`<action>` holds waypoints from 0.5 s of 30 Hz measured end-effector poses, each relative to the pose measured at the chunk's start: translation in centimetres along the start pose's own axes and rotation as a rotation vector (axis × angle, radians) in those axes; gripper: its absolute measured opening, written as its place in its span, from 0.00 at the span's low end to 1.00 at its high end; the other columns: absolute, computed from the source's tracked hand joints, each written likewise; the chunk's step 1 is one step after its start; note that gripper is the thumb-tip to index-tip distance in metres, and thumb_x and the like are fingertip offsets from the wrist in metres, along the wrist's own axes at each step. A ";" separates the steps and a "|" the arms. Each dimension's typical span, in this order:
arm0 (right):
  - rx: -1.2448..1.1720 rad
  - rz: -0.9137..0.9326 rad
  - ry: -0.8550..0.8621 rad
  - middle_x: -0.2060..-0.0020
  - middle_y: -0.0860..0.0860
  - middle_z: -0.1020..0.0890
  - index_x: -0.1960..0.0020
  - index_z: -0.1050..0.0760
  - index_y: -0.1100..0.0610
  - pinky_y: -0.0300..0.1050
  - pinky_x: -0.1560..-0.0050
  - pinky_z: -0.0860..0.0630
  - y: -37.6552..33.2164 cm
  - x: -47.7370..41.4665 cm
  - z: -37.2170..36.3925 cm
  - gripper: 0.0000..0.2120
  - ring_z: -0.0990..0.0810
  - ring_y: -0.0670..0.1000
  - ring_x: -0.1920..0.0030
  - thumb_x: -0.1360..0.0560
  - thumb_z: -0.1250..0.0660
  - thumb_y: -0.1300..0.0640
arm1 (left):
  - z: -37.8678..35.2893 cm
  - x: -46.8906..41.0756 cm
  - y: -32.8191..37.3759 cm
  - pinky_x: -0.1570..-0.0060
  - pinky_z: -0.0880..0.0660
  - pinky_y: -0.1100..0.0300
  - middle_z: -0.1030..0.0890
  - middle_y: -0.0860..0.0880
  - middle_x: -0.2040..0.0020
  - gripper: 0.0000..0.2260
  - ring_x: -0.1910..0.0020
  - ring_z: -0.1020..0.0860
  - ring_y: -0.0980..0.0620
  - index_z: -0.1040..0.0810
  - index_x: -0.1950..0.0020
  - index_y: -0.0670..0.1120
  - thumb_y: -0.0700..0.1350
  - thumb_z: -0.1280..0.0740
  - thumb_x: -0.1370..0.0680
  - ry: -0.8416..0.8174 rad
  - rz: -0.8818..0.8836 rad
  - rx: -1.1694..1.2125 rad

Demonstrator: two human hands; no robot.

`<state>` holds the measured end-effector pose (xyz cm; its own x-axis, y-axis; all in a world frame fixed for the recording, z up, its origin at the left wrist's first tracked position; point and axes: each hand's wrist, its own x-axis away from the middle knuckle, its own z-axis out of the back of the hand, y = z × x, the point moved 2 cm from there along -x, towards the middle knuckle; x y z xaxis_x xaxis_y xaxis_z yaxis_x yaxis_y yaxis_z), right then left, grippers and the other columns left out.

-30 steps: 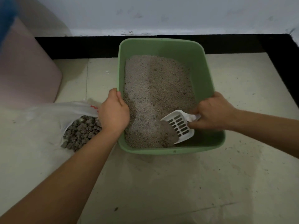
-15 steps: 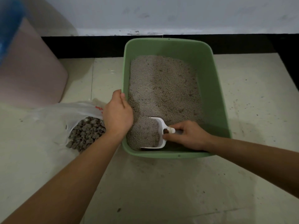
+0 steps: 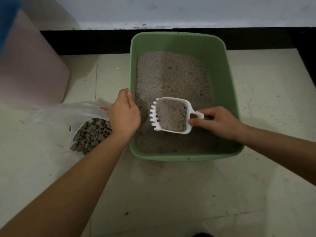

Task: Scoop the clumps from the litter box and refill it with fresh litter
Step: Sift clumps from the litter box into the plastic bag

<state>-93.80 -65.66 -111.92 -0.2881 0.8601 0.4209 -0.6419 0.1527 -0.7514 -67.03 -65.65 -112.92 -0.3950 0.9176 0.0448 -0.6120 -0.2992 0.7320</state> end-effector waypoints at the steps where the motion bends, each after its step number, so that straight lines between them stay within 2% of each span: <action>1: 0.028 0.005 -0.020 0.59 0.51 0.14 0.47 0.16 0.41 0.59 0.48 0.20 0.0 0.1 0.0 0.16 0.16 0.55 0.56 0.32 0.28 0.36 | 0.0 0.0 0.0 0.70 0.40 0.63 0.30 0.54 0.67 0.14 0.69 0.32 0.60 0.26 0.44 0.41 0.46 0.49 0.15 0.002 -0.005 0.002; 3: 0.089 0.014 -0.037 0.60 0.49 0.14 0.48 0.16 0.40 0.59 0.52 0.20 0.2 0.5 -0.1 0.16 0.16 0.56 0.59 0.32 0.29 0.36 | -0.1 0.0 0.0 0.70 0.39 0.63 0.30 0.54 0.67 0.14 0.69 0.32 0.59 0.26 0.45 0.42 0.46 0.48 0.15 0.001 -0.008 -0.001; 6: 0.260 0.054 -0.046 0.62 0.42 0.14 0.46 0.17 0.41 0.53 0.56 0.19 0.4 0.8 -1.2 0.18 0.16 0.47 0.62 0.31 0.31 0.34 | -0.1 0.0 -0.1 0.70 0.39 0.64 0.29 0.55 0.66 0.13 0.69 0.32 0.60 0.26 0.44 0.42 0.46 0.48 0.15 0.006 -0.015 0.002; 8: 0.337 0.099 -0.040 0.64 0.42 0.15 0.46 0.17 0.40 0.48 0.58 0.20 0.1 1.0 -2.6 0.18 0.17 0.42 0.64 0.30 0.32 0.33 | -0.1 0.0 0.0 0.70 0.40 0.65 0.30 0.55 0.66 0.13 0.69 0.32 0.61 0.26 0.45 0.42 0.45 0.48 0.15 0.005 -0.014 0.004; 11: 0.280 0.098 -0.057 0.68 0.42 0.17 0.48 0.16 0.40 0.41 0.63 0.25 -0.7 0.9 -4.1 0.16 0.21 0.39 0.68 0.30 0.32 0.34 | -0.1 -0.1 -0.1 0.70 0.40 0.67 0.30 0.55 0.66 0.13 0.68 0.33 0.61 0.26 0.44 0.42 0.45 0.48 0.15 0.007 0.000 0.011; 15: 0.364 0.172 -0.028 0.66 0.45 0.15 0.46 0.18 0.39 0.46 0.57 0.25 -1.3 -0.1 -3.3 0.21 0.18 0.43 0.63 0.30 0.37 0.30 | -0.1 0.0 -0.1 0.70 0.39 0.64 0.29 0.54 0.66 0.14 0.69 0.32 0.60 0.26 0.43 0.41 0.46 0.48 0.15 0.003 0.001 0.013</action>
<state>-90.56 -64.35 -112.66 -0.4295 0.8436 0.3223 -0.7910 -0.1793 -0.5849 -67.04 -65.69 -113.04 -0.3980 0.9164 0.0433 -0.6027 -0.2968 0.7407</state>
